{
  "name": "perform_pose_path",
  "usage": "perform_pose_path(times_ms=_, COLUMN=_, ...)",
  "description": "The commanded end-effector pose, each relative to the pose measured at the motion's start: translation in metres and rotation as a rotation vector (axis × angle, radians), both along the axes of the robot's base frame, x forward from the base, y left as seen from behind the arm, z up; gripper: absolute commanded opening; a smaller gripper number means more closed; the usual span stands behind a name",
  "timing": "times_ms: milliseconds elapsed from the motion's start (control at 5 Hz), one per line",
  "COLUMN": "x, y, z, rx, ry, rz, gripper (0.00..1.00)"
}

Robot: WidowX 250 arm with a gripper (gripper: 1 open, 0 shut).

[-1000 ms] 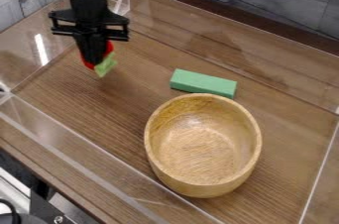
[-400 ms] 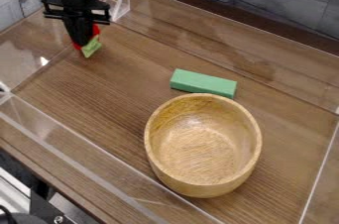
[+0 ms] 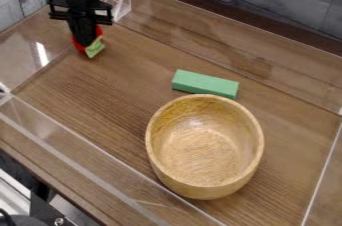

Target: Move the red fruit to the left

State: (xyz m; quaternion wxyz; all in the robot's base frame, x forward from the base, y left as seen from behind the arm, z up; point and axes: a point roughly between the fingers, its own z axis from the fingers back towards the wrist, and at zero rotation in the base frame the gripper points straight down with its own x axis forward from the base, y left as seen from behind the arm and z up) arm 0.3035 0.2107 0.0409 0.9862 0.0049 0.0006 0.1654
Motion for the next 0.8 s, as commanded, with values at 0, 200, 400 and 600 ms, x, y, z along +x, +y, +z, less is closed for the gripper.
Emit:
perform_pose_path(times_ms=0, x=0.0103, y=0.0172, z=0.0136, rx=0.044, ry=-0.046, rz=0.007, gripper=0.0)
perform_pose_path(times_ms=200, x=0.0135, y=0.016, z=0.0098, rx=0.038, ry=-0.041, rz=0.008, gripper=0.0)
perform_pose_path(times_ms=400, x=0.0157, y=0.0134, z=0.0066, rx=0.03, ry=-0.036, rz=0.011, gripper=0.0)
perform_pose_path(times_ms=600, x=0.0177, y=0.0116, z=0.0039, rx=0.021, ry=-0.03, rz=0.014, gripper=0.0)
